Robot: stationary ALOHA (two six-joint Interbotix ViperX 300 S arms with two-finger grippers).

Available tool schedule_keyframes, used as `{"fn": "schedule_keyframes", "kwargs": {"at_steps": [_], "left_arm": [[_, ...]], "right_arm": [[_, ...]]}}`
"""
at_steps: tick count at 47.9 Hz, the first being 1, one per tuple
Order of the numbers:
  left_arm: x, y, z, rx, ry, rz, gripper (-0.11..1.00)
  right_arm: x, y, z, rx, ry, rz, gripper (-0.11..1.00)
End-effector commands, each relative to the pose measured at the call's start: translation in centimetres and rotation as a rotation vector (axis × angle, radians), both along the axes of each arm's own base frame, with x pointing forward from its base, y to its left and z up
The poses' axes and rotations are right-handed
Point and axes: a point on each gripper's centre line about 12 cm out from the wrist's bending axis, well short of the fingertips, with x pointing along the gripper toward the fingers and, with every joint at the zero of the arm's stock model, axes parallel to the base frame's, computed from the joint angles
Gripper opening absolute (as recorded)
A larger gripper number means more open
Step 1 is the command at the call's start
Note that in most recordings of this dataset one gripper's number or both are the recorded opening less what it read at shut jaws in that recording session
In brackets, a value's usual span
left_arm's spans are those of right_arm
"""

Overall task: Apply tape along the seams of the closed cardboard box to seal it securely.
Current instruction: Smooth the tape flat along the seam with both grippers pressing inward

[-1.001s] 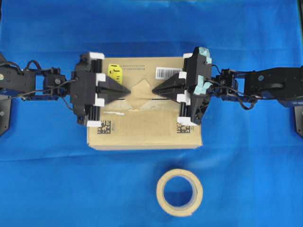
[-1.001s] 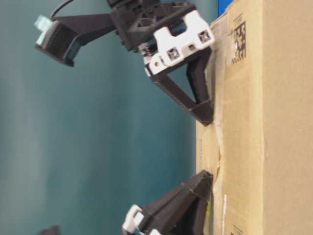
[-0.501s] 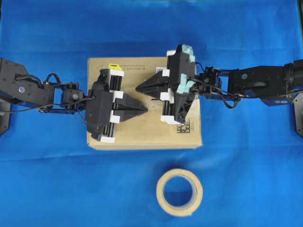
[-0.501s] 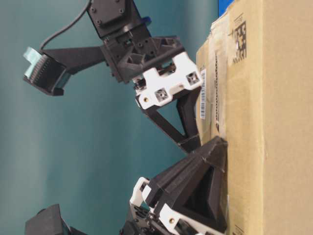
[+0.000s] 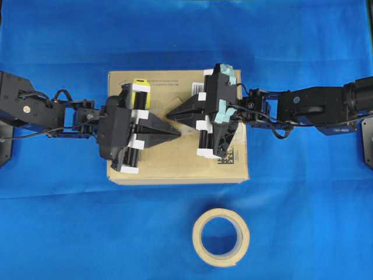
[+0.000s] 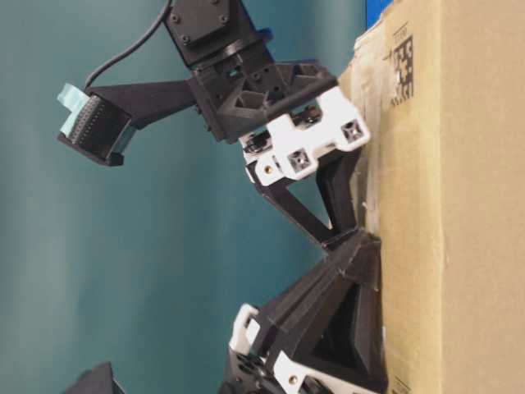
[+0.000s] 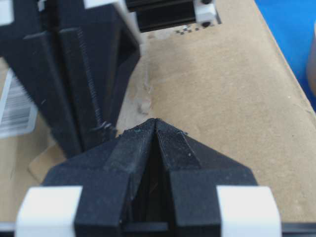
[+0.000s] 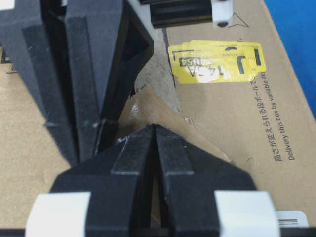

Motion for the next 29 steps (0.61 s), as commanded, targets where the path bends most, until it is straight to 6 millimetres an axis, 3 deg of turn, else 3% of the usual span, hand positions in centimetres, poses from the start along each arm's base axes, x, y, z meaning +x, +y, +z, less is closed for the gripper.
{"fn": "schedule_keyframes", "kwargs": {"at_steps": [1, 13, 29], "left_arm": [[-0.5, 0.6, 0.3, -0.015, -0.008, 0.024, 0.00], [-3.2, 1.8, -0.3, -0.083, -0.007, 0.090, 0.00], [-4.4, 1.4, -0.6, -0.114, 0.001, 0.093, 0.00]], "right_arm": [[0.3, 0.4, 0.7, 0.003, -0.019, 0.007, 0.00], [0.4, 1.5, 0.0, 0.010, -0.002, 0.028, 0.00], [-0.2, 3.3, -0.6, 0.035, 0.041, 0.057, 0.00]]}}
